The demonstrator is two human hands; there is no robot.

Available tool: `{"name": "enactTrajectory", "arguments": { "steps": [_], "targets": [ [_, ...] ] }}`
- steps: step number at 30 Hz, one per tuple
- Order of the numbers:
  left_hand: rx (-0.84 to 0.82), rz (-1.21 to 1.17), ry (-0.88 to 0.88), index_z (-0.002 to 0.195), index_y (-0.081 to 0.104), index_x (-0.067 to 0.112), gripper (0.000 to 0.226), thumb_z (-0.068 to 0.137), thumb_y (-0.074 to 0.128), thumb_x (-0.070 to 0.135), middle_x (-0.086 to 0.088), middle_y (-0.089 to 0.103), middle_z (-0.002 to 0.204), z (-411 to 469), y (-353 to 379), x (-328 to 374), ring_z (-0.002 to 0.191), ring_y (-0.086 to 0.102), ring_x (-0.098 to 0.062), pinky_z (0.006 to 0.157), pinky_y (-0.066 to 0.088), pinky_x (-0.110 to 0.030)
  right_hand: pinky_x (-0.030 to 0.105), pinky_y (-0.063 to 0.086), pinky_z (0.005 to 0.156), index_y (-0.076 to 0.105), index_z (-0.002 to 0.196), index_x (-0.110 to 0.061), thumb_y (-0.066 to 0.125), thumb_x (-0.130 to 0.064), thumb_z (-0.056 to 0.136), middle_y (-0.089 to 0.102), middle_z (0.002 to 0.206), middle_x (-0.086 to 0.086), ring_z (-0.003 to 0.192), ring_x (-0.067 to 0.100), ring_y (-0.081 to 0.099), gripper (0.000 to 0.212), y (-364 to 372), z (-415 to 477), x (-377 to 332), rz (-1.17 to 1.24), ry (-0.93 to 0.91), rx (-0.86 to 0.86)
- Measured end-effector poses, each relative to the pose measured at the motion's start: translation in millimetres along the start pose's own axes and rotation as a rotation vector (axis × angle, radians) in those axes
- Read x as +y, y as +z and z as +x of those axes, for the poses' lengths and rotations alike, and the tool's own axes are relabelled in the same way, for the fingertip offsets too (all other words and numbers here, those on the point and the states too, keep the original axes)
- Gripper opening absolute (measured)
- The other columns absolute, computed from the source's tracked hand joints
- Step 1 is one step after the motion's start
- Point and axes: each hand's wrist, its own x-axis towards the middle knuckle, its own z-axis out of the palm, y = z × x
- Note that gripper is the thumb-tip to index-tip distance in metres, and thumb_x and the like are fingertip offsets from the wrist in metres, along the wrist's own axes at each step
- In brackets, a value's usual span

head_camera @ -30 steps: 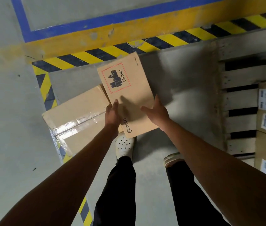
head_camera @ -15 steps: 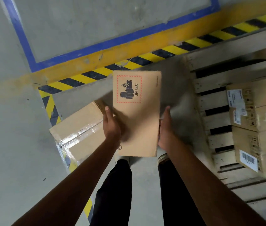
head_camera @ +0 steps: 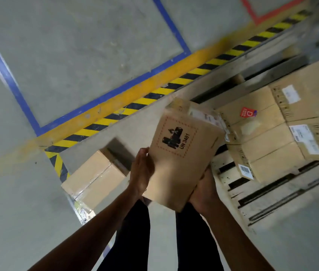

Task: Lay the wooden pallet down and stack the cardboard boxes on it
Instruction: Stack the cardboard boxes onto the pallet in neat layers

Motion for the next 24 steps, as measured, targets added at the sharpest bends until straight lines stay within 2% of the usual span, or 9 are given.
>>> {"name": "enactTrajectory", "arguments": {
  "steps": [3, 6, 7, 8, 10, 12, 15, 19, 24],
  "targets": [
    [-0.128, -0.102, -0.147, 0.092, 0.062, 0.016, 0.058, 0.105, 0.018, 0.053, 0.005, 0.069, 0.069, -21.8, 18.2, 17.8, 0.054, 0.056, -0.007, 0.049, 0.037, -0.024, 0.045, 0.049, 0.100, 0.054, 0.135, -0.026, 0.033, -0.066, 0.100, 0.065, 0.129, -0.001, 0.121, 0.027, 0.058, 0.057, -31.7, -22.4, -19.7, -0.169, -0.062, 0.033],
    [-0.226, -0.149, -0.221, 0.105, 0.072, 0.022, 0.065, 0.099, 0.022, 0.064, -0.004, 0.076, 0.102, -30.6, 38.3, 44.9, 0.087, 0.069, -0.021, 0.073, 0.051, -0.034, 0.032, 0.048, 0.094, 0.052, 0.137, -0.028, 0.032, -0.056, 0.104, 0.063, 0.120, -0.011, 0.113, 0.013, 0.057, 0.048, -41.8, -51.7, -44.0, -0.277, -0.115, 0.062],
    [-0.264, -0.145, -0.232, 0.104, 0.073, 0.021, 0.058, 0.098, 0.031, 0.060, -0.008, 0.075, 0.107, -33.6, 45.0, 56.3, 0.095, 0.070, -0.026, 0.080, 0.054, -0.039, 0.027, 0.046, 0.092, 0.048, 0.140, -0.030, 0.030, -0.049, 0.106, 0.060, 0.122, -0.013, 0.112, 0.008, 0.057, 0.043, -42.6, -63.6, -52.2, -0.285, -0.162, 0.077],
    [-0.288, -0.138, -0.234, 0.101, 0.074, 0.017, 0.050, 0.096, 0.039, 0.053, -0.011, 0.075, 0.103, -37.6, 52.7, 67.6, 0.093, 0.072, -0.027, 0.076, 0.057, -0.039, 0.024, 0.045, 0.091, 0.043, 0.144, -0.030, 0.028, -0.043, 0.107, 0.057, 0.125, -0.013, 0.112, 0.007, 0.055, 0.041, -45.0, -75.1, -60.5, -0.291, -0.207, 0.103],
    [-0.325, -0.062, -0.215, 0.094, 0.072, 0.011, 0.038, 0.100, 0.042, 0.033, -0.011, 0.076, 0.091, -46.1, 70.0, 87.4, 0.082, 0.073, -0.025, 0.063, 0.057, -0.031, 0.026, 0.039, 0.096, 0.032, 0.152, -0.030, 0.027, -0.036, 0.108, 0.045, 0.137, -0.012, 0.123, 0.009, 0.046, 0.044, -54.5, -95.4, -75.2, -0.280, -0.261, 0.130],
    [-0.389, 0.033, -0.151, 0.100, 0.071, 0.010, 0.033, 0.105, 0.039, 0.016, -0.013, 0.075, 0.099, -57.0, 93.7, 105.6, 0.094, 0.071, -0.028, 0.072, 0.057, -0.036, 0.027, 0.037, 0.100, 0.026, 0.155, -0.032, 0.024, -0.040, 0.108, 0.039, 0.145, -0.014, 0.130, 0.009, 0.042, 0.048, -71.7, -109.3, -84.0, -0.261, -0.278, 0.133],
    [-0.438, 0.079, -0.136, 0.102, 0.074, 0.017, 0.039, 0.102, 0.040, 0.036, -0.014, 0.073, 0.109, -78.2, 137.0, 125.4, 0.104, 0.067, -0.031, 0.086, 0.052, -0.044, 0.031, 0.036, 0.108, 0.026, 0.156, -0.035, 0.024, -0.053, 0.103, 0.036, 0.156, -0.011, 0.138, 0.011, 0.041, 0.057, -102.0, -120.9, -97.7, -0.170, -0.263, 0.141],
    [-0.517, 0.096, -0.057, 0.098, 0.076, 0.024, 0.051, 0.102, 0.031, 0.046, -0.008, 0.075, 0.106, -111.2, 194.1, 139.4, 0.100, 0.070, -0.026, 0.082, 0.055, -0.041, 0.042, 0.032, 0.119, 0.032, 0.154, -0.033, 0.021, -0.046, 0.108, 0.039, 0.158, -0.005, 0.141, 0.016, 0.041, 0.050, -147.2, -139.6, -122.6, -0.147, -0.322, 0.155],
    [-0.546, 0.080, 0.015, 0.103, 0.076, 0.024, 0.050, 0.103, 0.030, 0.044, -0.011, 0.073, 0.111, -135.8, 242.8, 148.9, 0.104, 0.068, -0.029, 0.086, 0.053, -0.047, 0.028, 0.040, 0.105, 0.033, 0.154, -0.032, 0.023, -0.044, 0.108, 0.044, 0.154, -0.004, 0.138, 0.017, 0.044, 0.049, -181.6, -165.2, -155.6, -0.100, -0.396, 0.203]
  ]
}}
